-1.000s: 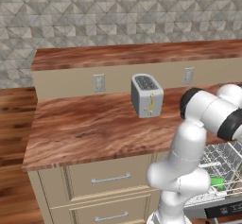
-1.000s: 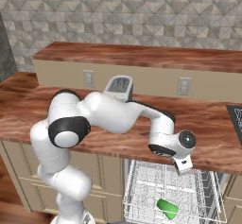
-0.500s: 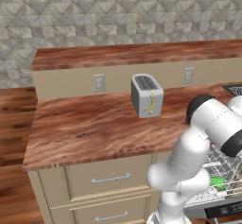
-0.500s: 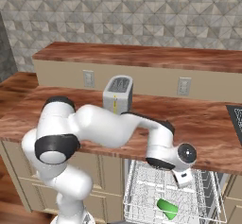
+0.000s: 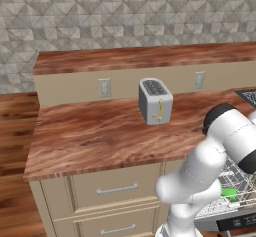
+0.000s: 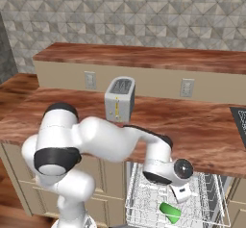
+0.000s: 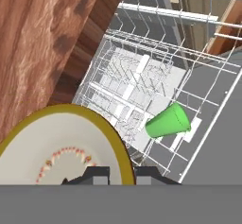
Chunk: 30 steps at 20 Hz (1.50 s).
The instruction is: Pick up the cup and bowl from the counter, place them in the dishwasher, and close the dishwasher door.
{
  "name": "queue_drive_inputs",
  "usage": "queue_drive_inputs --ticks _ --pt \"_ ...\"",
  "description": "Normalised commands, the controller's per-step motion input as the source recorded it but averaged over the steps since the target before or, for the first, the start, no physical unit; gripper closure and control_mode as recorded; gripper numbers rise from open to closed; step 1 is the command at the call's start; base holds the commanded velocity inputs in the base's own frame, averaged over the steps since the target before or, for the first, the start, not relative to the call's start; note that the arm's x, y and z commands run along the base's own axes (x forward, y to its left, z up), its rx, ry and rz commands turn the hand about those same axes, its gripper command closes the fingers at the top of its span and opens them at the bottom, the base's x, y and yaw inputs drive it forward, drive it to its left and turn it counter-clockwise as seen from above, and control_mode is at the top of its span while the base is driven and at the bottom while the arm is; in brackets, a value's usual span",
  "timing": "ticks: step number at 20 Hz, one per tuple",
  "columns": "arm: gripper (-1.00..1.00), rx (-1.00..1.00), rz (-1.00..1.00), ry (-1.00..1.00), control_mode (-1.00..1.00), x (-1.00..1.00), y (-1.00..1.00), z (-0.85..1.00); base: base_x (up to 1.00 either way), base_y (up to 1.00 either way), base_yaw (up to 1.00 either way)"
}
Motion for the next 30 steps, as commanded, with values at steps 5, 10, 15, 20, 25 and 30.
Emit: queue_drive_inputs --ticks 5,10,15,20,25,30 --pt "1.00 0.00 0.00 0.00 -1.00 -0.26 -0.15 -0.27 0.00 0.00 0.00" --pt "1.00 0.00 0.00 0.00 -1.00 -0.05 -0.36 -0.29 0.00 0.00 0.00" --pt "1.00 0.02 0.00 0.00 -1.00 0.00 -0.43 -0.44 0.00 0.00 0.00" --pt "1.00 0.09 0.00 0.00 -1.00 0.00 -0.50 -0.29 0.00 0.00 0.00" --pt "1.00 0.16 0.00 0.00 -1.00 0.00 -0.52 -0.15 0.00 0.00 0.00" --pt "1.00 0.22 0.00 0.00 -1.00 0.00 -0.56 -0.15 0.00 0.00 0.00"
